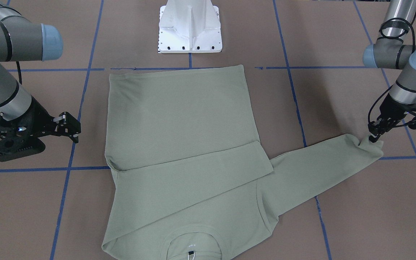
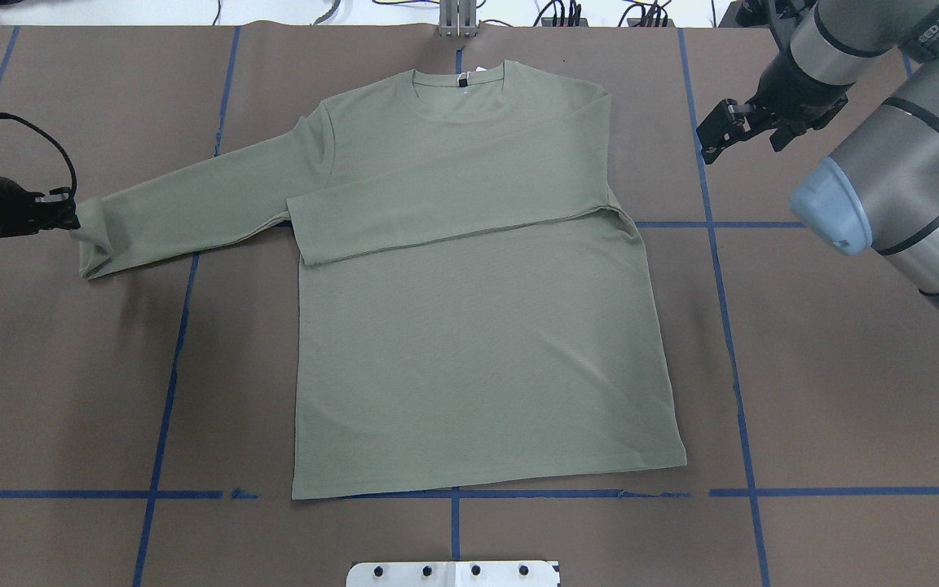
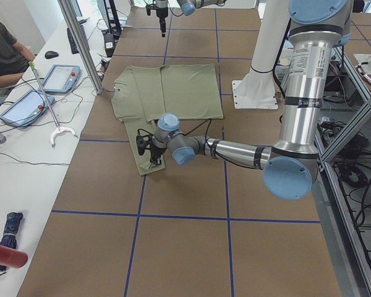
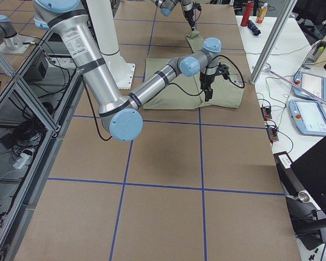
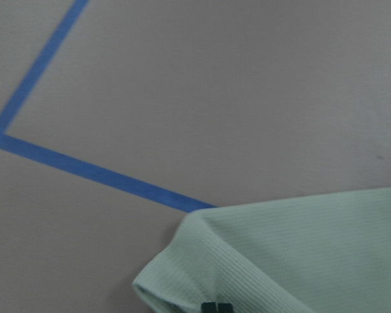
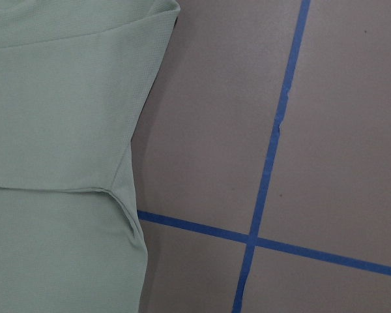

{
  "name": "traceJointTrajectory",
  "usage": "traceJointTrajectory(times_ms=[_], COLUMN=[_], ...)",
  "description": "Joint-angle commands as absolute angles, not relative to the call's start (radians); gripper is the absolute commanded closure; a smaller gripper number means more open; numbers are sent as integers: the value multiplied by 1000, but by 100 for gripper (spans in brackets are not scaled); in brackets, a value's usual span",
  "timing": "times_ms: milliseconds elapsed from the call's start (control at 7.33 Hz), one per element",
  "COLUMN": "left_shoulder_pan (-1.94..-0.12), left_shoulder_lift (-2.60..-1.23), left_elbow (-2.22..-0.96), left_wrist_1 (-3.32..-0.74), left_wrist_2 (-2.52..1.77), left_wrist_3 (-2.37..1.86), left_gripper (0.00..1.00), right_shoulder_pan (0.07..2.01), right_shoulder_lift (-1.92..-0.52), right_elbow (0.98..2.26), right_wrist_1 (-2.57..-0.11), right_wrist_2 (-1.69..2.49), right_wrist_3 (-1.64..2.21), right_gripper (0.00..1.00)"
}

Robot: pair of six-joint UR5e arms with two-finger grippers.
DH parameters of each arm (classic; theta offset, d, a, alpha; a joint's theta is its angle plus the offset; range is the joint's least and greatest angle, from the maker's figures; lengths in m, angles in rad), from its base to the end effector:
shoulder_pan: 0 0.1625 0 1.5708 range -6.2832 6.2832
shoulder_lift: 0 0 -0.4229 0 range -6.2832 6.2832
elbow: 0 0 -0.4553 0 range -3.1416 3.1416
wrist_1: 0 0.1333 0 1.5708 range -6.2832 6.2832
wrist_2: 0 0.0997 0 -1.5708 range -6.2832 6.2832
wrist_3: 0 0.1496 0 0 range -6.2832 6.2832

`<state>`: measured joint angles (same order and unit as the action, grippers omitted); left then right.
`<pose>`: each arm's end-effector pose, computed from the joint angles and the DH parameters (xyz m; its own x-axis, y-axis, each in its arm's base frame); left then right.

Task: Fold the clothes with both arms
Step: 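Fold the held sleeve across the shirt body with the left gripper, release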

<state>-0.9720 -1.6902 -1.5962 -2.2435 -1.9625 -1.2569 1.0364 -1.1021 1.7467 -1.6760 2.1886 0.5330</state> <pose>0.3147 -0.5963 0.5385 0.5540 -0.3055 -0.7744 0.4578 0.8888 -0.0231 -0.3180 -0.6289 0.3196 0.6957 -0.2029 0.6890 0.0969 0.9770 0.1898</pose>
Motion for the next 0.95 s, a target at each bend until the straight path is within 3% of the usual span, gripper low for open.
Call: traceJointTrajectory(times_ms=[0,273,818], left_shoulder_pan=[-962,-896,-777], left_shoulder_lift=[-1908,-2160,-2622], left_elbow=[-1637,-1597,-1311], left_wrist_1=[-1988,-1798,-1818], left_wrist_2=[-1991,-1993,-1999], left_wrist_3=[-1348,-1499,-1872], left_gripper=[100,100,100], right_shoulder_pan=[1066,1087,1175], right_shoulder_lift=[-1194,-1317,-1471], right_elbow=[1793,1830,1847], right_wrist_1=[-1677,-1666,-1666], right_wrist_2=[2192,2200,2241], right_wrist_3=[476,415,258], right_gripper=[0,0,0])
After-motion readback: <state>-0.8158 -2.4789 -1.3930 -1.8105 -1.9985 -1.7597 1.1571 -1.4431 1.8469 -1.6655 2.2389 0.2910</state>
